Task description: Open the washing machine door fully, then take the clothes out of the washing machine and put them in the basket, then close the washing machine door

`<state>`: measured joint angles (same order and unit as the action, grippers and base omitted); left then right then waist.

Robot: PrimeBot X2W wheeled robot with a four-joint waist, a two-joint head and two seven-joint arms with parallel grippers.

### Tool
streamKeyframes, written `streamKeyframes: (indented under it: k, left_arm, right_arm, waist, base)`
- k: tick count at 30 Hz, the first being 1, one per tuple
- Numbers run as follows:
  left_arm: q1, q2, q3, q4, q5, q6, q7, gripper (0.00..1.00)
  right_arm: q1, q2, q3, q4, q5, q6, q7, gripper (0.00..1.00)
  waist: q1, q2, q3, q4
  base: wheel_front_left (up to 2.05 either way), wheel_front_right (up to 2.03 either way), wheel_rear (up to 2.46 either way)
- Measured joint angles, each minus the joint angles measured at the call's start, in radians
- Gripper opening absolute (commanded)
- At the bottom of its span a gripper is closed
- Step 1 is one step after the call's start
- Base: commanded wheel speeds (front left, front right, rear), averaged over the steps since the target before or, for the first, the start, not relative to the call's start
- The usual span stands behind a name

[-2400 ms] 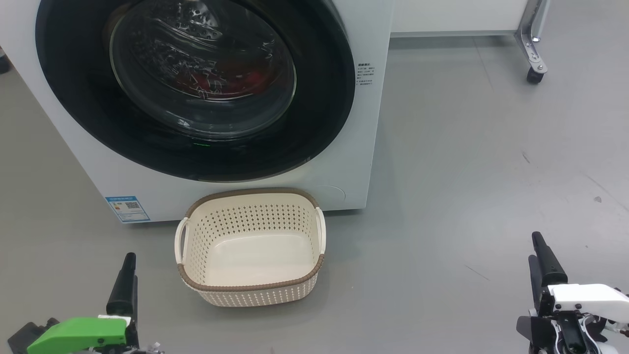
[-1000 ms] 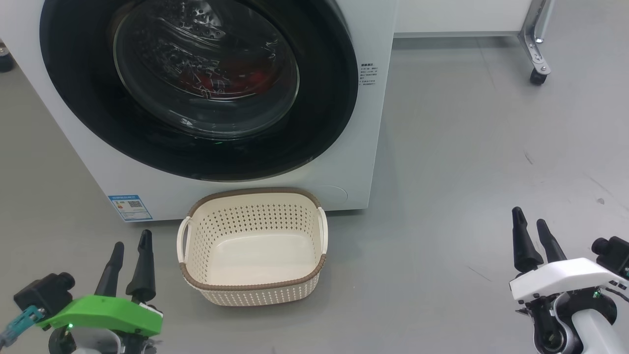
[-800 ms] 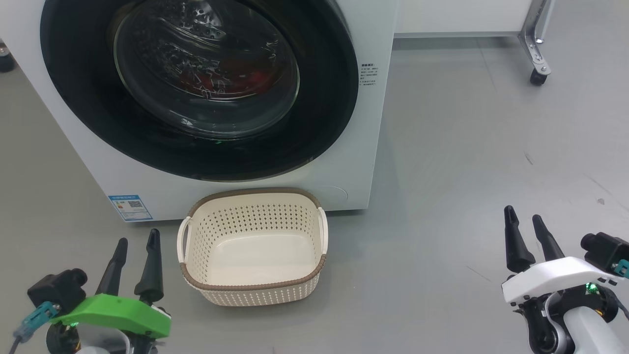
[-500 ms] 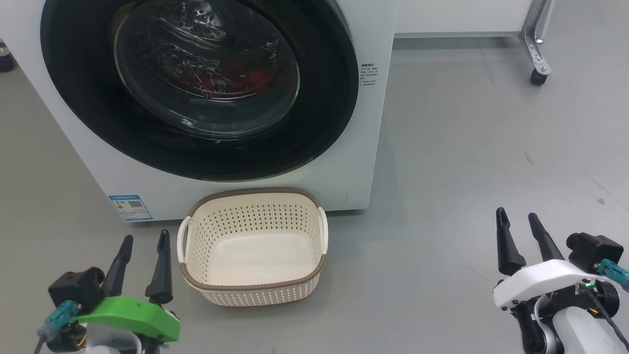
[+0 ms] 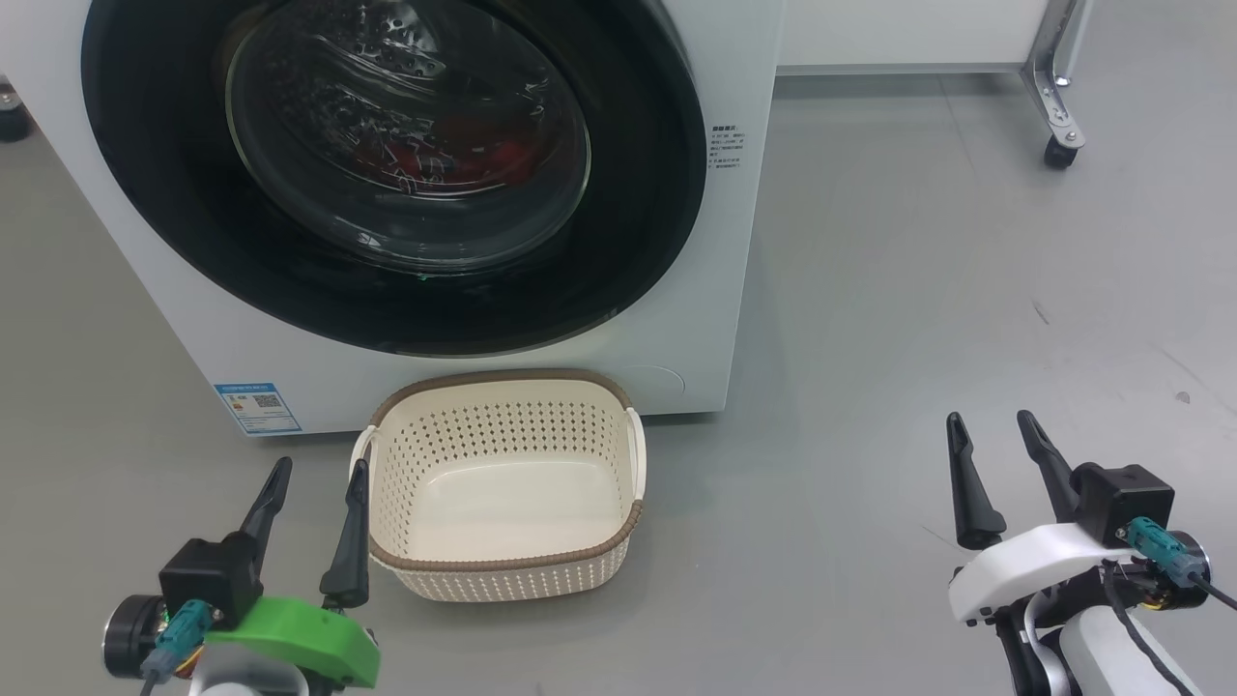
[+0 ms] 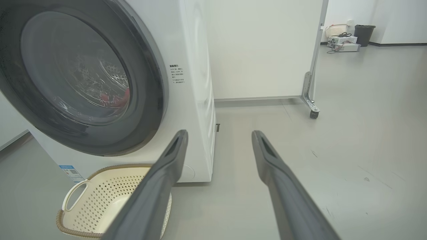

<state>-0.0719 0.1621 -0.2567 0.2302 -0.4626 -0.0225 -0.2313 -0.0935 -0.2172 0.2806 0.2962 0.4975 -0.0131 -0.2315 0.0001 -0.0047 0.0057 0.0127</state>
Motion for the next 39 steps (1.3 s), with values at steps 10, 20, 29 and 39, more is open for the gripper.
streamKeyframes:
  k: [10, 20, 29, 39]
  left_arm:
    - [-0.001, -0.009, -0.002, 0.017, 0.068, 0.008, -0.021, 1.00]
    - [-0.001, -0.021, 0.009, 0.026, 0.078, 0.008, -0.021, 1.00]
    - [-0.002, -0.025, 0.019, 0.035, 0.086, 0.008, -0.021, 1.00]
    - [-0.003, -0.034, 0.025, 0.041, 0.088, 0.007, -0.021, 1.00]
  right_arm:
    - [-0.001, 0.000, 0.014, 0.008, -0.061, -0.016, -0.013, 1.00]
    - [-0.001, 0.006, -0.002, 0.013, -0.061, -0.025, -0.013, 1.00]
    - [-0.001, 0.012, -0.011, 0.015, -0.061, -0.025, -0.013, 1.00]
    - [-0.001, 0.025, -0.023, 0.019, -0.058, -0.018, -0.015, 0.00]
  waist:
    - [0.0000, 0.0000, 0.001, -0.001]
    - [0.0000, 0.0000, 0.003, -0.001]
    - [0.0000, 0.0000, 0.008, 0.001]
    - [0.0000, 0.0000, 0.011, 0.003]
  base:
    - [0.00, 0.00, 0.00]
    - [0.00, 0.00, 0.00]
    - [0.00, 0.00, 0.00]
    - [0.00, 0.00, 0.00]
